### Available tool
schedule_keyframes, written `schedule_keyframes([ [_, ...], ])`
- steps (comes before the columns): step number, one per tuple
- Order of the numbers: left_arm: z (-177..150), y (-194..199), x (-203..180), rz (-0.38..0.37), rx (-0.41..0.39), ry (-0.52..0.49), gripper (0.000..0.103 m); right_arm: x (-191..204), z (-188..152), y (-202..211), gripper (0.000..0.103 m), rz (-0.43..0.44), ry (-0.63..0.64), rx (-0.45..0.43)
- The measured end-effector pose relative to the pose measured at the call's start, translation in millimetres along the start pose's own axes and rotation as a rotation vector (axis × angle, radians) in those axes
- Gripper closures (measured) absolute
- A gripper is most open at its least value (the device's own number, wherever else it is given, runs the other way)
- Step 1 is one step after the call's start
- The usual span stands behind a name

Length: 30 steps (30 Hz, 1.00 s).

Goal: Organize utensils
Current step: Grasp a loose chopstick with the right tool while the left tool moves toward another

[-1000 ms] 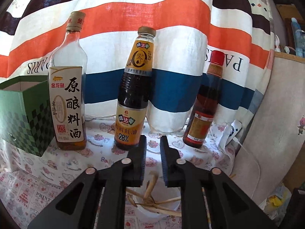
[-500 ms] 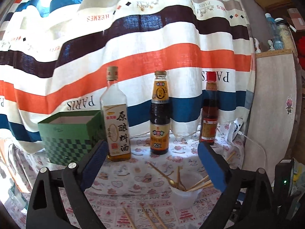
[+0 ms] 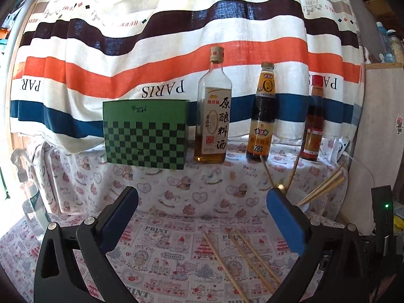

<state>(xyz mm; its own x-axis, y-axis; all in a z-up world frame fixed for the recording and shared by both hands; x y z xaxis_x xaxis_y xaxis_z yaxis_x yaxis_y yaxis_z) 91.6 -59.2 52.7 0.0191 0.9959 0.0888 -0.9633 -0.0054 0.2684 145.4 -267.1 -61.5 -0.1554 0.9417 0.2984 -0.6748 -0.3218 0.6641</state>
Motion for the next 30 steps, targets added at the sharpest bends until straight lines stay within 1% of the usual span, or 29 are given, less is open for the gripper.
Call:
schedule_keyframes([
  [3, -21, -14, 2, 0.036, 0.043, -0.001, 0.002, 6, -11, -19, 0.065, -0.022, 0.032, 0.034],
  [5, -33, -23, 2, 0.039, 0.084, -0.013, 0.002, 13, -17, -33, 0.065, -0.042, 0.063, 0.06],
  [7, -41, -27, 3, 0.055, 0.106, -0.024, 0.002, 19, -22, -46, 0.066, -0.047, 0.078, 0.091],
  [10, -49, -35, 6, 0.065, 0.129, -0.022, 0.002, 26, -30, -59, 0.071, -0.047, 0.1, 0.128],
  [15, -56, -45, 17, 0.104, 0.155, -0.007, 0.002, 30, -37, -65, 0.077, -0.084, 0.13, 0.123],
  [17, -60, -49, 21, 0.105, 0.173, 0.011, 0.002, 30, -39, -69, 0.079, -0.114, 0.143, 0.133],
  [18, -61, -51, 22, 0.1, 0.184, 0.022, 0.002, 28, -41, -73, 0.08, -0.147, 0.144, 0.153],
  [21, -65, -54, 26, 0.098, 0.204, 0.048, 0.002, 27, -42, -73, 0.087, -0.141, 0.132, 0.156],
  [22, -65, -54, 27, 0.098, 0.207, 0.053, 0.002, 26, -42, -73, 0.095, -0.136, 0.129, 0.159],
  [24, -67, -54, 29, 0.102, 0.211, 0.062, 0.002, 27, -43, -71, 0.096, -0.126, 0.143, 0.174],
  [25, -67, -55, 30, 0.104, 0.215, 0.064, 0.002, 26, -44, -69, 0.096, -0.142, 0.159, 0.186],
  [27, -70, -57, 32, 0.107, 0.23, 0.069, 0.002, 21, -50, -58, 0.096, -0.176, 0.157, 0.239],
  [28, -71, -57, 33, 0.107, 0.237, 0.076, 0.002, 19, -55, -51, 0.096, -0.169, 0.146, 0.282],
  [30, -73, -59, 36, 0.101, 0.257, 0.097, 0.002, 21, -61, -36, 0.096, -0.094, 0.121, 0.361],
])
Point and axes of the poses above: each gripper's, at about its wrist camera, not at the fingertips, and y roughly against the way its jaws point, x to its left, z to its top, the point moved 7 cm from there along -y, roughly the way its jaws point, and after that the axes turned 9 degrees about -y, right-handed, at the moved point
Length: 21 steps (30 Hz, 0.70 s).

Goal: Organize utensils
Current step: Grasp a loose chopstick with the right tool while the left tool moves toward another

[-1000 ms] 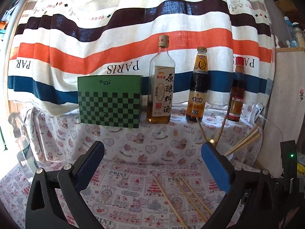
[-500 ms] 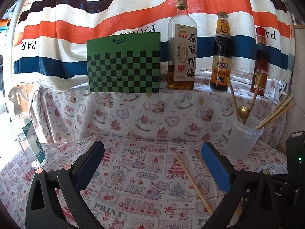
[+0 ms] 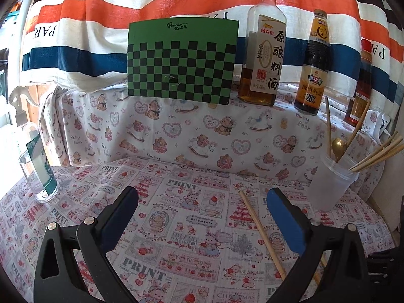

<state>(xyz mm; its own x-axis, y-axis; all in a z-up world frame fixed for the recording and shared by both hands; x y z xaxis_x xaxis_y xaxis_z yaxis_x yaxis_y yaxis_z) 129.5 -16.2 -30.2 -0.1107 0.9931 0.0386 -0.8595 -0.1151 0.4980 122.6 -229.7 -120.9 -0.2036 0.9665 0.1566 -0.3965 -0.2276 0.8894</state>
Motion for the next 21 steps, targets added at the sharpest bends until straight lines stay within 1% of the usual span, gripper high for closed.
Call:
schedule_keyframes([
  [1, 0, -1, 1, -0.006, 0.007, 0.01, 0.002, 2, -1, 7, 0.096, 0.033, -0.003, 0.008],
  [2, -1, -1, 3, -0.014, 0.012, 0.021, 0.002, 0, 1, 16, 0.095, 0.05, -0.011, -0.022],
  [3, -1, -2, 4, -0.025, 0.019, 0.028, 0.002, -1, 7, 27, 0.094, 0.042, -0.025, -0.085],
  [4, 0, -4, 3, -0.057, 0.03, 0.026, 0.002, -3, 11, 34, 0.087, 0.014, -0.027, -0.143],
  [5, 0, -4, 1, -0.096, 0.04, 0.024, 0.002, -4, 14, 38, 0.076, -0.014, -0.019, -0.187],
  [6, 1, -4, 1, -0.114, 0.038, 0.026, 0.002, -4, 17, 39, 0.073, -0.026, -0.011, -0.209],
  [8, 2, -2, 1, -0.093, 0.022, 0.012, 0.002, -4, 19, 30, 0.073, -0.021, -0.006, -0.195],
  [11, 2, -4, -1, -0.035, 0.009, -0.05, 0.002, -6, 29, 15, 0.073, 0.003, -0.037, -0.162],
  [14, -4, -15, -1, 0.005, 0.035, -0.082, 0.002, -6, 47, 1, 0.074, -0.012, -0.052, -0.152],
  [16, -10, -24, 0, -0.002, 0.071, -0.072, 0.002, -5, 58, -9, 0.075, -0.029, -0.067, -0.143],
  [19, -15, -33, 7, -0.014, 0.111, -0.041, 0.002, -2, 71, -24, 0.078, -0.026, -0.08, -0.111],
  [21, -13, -36, 15, 0.018, 0.106, -0.042, 0.002, 2, 78, -31, 0.078, -0.045, -0.069, -0.099],
])
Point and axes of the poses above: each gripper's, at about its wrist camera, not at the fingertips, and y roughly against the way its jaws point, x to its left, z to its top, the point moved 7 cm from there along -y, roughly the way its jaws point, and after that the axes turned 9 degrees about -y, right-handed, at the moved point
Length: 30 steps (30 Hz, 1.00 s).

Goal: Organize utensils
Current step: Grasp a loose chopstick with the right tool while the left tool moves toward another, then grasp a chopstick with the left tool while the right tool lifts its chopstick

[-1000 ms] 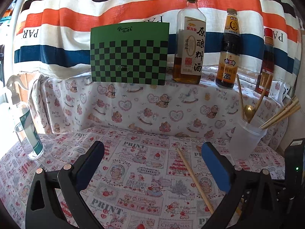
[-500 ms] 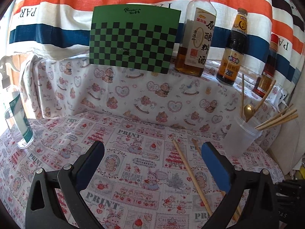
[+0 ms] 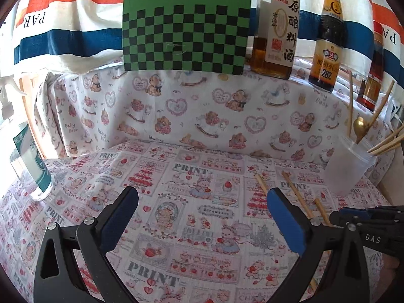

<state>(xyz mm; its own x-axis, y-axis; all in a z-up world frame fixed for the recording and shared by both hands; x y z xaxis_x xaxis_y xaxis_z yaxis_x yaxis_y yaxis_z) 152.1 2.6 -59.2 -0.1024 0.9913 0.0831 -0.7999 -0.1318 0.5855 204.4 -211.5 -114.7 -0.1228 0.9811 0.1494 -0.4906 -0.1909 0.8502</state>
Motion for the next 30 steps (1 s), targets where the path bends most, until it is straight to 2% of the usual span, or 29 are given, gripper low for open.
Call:
schedule_keyframes([
  [2, 2, -1, 13, 0.047, -0.004, 0.012, 0.002, 4, 6, -9, 0.079, -0.024, 0.014, 0.015],
  [6, 4, -2, 31, 0.038, 0.004, 0.078, 0.002, 12, 11, -24, 0.085, -0.039, 0.014, 0.041],
  [10, 9, 6, 45, 0.122, -0.032, 0.067, 0.002, 18, 14, -30, 0.086, -0.083, 0.046, 0.012],
  [13, 9, 7, 50, 0.102, -0.028, 0.09, 0.002, 22, 12, -30, 0.095, -0.074, 0.055, 0.013],
  [15, 7, 6, 50, 0.083, -0.017, 0.105, 0.002, 22, 12, -24, 0.095, -0.057, 0.052, 0.0],
  [19, 0, -4, 39, 0.034, 0.048, 0.095, 0.002, 28, 13, 15, 0.095, -0.023, 0.083, -0.112],
  [23, -1, -5, 20, -0.06, 0.088, 0.099, 0.002, 34, 18, 72, 0.095, 0.051, 0.096, -0.246],
  [25, 4, -4, 12, -0.059, 0.084, 0.103, 0.002, 35, 23, 101, 0.095, 0.064, 0.102, -0.325],
  [27, 5, -15, -1, -0.045, 0.143, 0.079, 0.003, 37, 29, 127, 0.095, 0.081, 0.102, -0.388],
  [28, 5, -23, -10, -0.043, 0.18, 0.056, 0.005, 38, 33, 138, 0.095, 0.097, 0.092, -0.408],
  [30, 7, -39, -31, -0.05, 0.244, -0.006, 0.016, 32, 42, 163, 0.095, 0.102, 0.077, -0.436],
])
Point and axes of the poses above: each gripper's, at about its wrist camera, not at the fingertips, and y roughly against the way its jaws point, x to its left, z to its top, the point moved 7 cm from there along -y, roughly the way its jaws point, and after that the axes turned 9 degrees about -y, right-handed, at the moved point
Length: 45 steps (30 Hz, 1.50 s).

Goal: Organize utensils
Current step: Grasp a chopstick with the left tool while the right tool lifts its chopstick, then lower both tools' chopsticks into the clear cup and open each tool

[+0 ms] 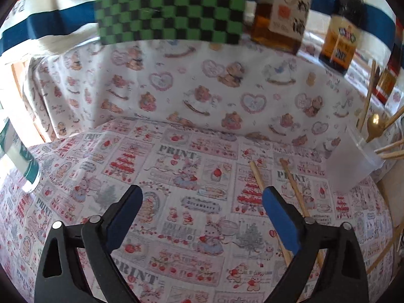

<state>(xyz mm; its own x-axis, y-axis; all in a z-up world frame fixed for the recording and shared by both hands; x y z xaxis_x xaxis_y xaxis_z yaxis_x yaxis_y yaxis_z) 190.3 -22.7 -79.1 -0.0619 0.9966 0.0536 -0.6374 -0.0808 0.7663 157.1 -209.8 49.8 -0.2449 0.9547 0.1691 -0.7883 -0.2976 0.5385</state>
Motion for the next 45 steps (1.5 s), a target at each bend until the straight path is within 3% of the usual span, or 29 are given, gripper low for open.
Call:
schedule_keyframes([
  [4, 18, -17, -29, -0.074, 0.063, -0.017, 0.022, -14, 27, 33, 0.095, -0.031, -0.015, -0.116],
  [7, 27, -31, -45, -0.081, 0.119, -0.042, 0.031, -26, 34, 42, 0.095, -0.056, -0.018, -0.144],
  [9, 30, -44, -52, -0.076, 0.166, -0.047, 0.05, -36, 39, 45, 0.095, -0.061, -0.024, -0.145],
  [14, 28, -74, -58, -0.145, 0.266, 0.029, 0.074, -56, 48, 50, 0.095, -0.055, -0.089, -0.148],
  [17, 31, -79, -58, -0.123, 0.252, 0.028, 0.086, -62, 51, 55, 0.095, -0.054, -0.098, -0.157],
  [18, 32, -79, -60, -0.108, 0.249, 0.008, 0.094, -65, 52, 58, 0.095, -0.057, -0.099, -0.164],
  [22, 35, -73, -69, -0.155, 0.243, 0.008, 0.096, -71, 55, 63, 0.095, -0.061, -0.11, -0.175],
  [28, 60, -8, -76, -0.153, 0.09, -0.04, 0.097, -77, 57, 66, 0.095, -0.052, -0.133, -0.173],
  [32, 84, 62, -76, -0.158, -0.061, -0.052, 0.097, -72, 56, 67, 0.095, -0.051, -0.118, -0.175],
  [38, 111, 160, -64, -0.097, -0.289, -0.091, 0.097, -72, 58, 77, 0.095, -0.04, -0.121, -0.193],
  [45, 120, 195, -66, -0.086, -0.38, -0.135, 0.097, -79, 63, 95, 0.095, -0.019, -0.137, -0.234],
])
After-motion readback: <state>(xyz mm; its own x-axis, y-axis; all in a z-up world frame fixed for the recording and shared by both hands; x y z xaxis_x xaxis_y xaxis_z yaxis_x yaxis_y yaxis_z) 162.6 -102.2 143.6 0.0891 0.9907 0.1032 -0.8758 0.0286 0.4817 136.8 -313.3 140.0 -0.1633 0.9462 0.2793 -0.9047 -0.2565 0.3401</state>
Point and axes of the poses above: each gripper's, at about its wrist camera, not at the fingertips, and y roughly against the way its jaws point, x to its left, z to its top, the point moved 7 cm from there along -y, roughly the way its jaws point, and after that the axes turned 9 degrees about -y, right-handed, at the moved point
